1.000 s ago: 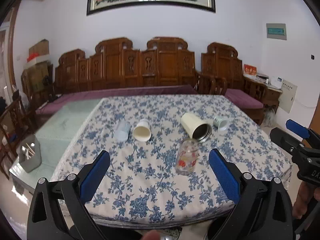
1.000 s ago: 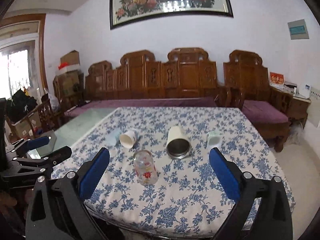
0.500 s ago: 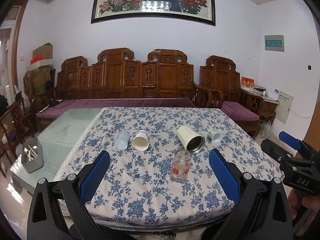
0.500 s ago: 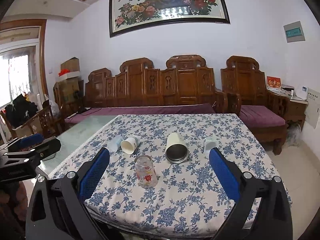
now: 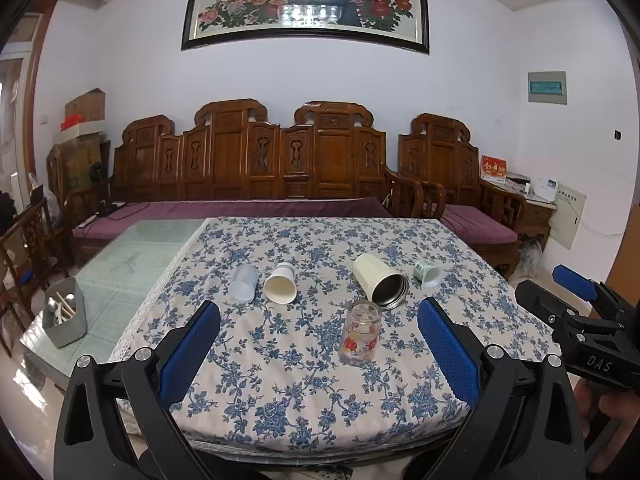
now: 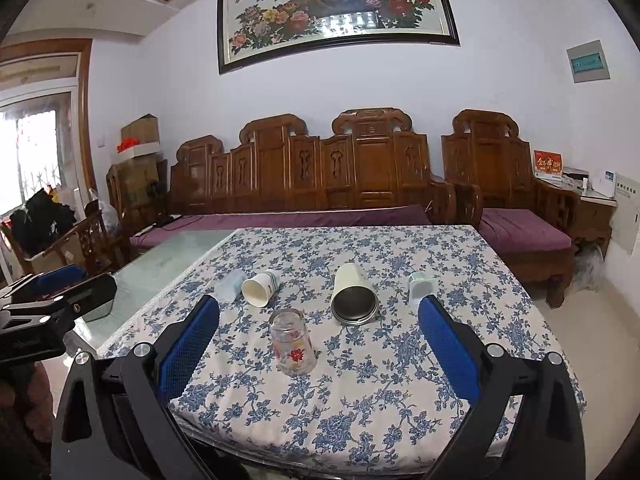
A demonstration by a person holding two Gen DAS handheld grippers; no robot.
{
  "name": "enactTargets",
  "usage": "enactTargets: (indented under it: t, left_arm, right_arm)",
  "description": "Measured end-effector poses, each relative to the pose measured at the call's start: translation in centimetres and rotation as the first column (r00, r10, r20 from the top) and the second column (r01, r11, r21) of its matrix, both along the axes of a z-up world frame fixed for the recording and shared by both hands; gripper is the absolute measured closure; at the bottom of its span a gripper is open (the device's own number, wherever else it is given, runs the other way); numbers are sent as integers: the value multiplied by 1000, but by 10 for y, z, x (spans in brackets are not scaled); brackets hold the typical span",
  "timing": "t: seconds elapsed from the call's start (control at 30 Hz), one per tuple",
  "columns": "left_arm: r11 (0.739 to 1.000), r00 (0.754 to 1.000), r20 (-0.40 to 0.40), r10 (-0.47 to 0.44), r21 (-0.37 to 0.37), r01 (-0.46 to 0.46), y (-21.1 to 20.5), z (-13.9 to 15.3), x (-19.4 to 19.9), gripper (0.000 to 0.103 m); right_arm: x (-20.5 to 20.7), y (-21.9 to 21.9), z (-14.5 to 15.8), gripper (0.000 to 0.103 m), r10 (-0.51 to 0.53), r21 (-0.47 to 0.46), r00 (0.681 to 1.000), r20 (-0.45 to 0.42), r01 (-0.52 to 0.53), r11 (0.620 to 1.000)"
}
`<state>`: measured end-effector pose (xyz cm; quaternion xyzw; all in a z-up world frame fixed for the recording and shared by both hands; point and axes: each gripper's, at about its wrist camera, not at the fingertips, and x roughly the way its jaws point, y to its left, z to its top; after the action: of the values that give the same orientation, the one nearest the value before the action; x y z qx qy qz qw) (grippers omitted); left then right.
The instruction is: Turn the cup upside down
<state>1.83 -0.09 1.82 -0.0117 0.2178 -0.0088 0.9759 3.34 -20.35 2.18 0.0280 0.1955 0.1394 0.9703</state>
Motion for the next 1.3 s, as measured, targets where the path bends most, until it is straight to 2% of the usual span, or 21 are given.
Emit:
enactTargets:
  t: [1.3]
  left_arm:
    - [1000,1000,4,5,5,-5,2,7,-1,8]
  right_arm:
    - [1,2,-4,3,-1,4,1000,-2,1,1000]
